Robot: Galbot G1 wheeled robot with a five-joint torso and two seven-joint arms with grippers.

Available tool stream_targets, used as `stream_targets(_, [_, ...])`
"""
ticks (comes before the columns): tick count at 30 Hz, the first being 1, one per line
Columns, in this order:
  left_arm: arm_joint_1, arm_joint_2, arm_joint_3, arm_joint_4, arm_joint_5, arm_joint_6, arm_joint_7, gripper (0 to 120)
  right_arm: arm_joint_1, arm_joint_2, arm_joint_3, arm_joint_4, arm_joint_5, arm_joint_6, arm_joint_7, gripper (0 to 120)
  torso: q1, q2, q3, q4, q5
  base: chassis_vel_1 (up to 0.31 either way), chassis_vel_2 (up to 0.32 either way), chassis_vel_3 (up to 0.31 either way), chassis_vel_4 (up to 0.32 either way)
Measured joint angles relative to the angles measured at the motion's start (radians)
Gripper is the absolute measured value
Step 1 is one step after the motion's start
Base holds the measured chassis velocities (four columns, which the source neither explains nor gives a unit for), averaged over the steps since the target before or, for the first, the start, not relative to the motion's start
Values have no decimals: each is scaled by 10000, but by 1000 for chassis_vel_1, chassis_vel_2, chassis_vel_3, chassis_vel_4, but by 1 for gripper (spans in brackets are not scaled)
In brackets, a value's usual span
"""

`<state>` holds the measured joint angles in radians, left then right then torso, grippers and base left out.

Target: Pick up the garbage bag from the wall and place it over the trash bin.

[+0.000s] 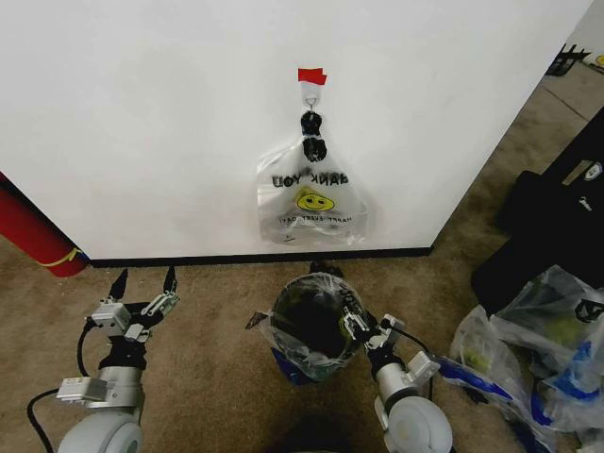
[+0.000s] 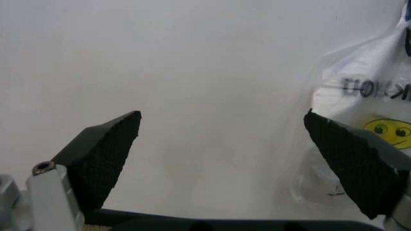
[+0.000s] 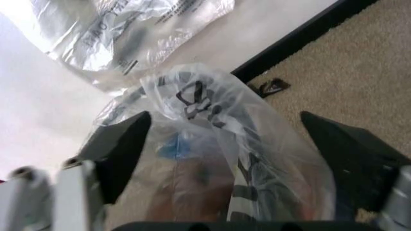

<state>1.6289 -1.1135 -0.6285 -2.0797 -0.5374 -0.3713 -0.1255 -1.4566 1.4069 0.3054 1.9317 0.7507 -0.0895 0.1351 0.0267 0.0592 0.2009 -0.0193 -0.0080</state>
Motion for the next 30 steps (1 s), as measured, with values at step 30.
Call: stream_targets(30, [-380, -7, 549, -307, 417, 522, -411, 100, -1519, 261, 939, 1826, -4965, 2752, -448, 100, 0, 0, 0, -1, -3, 0, 0, 0, 0])
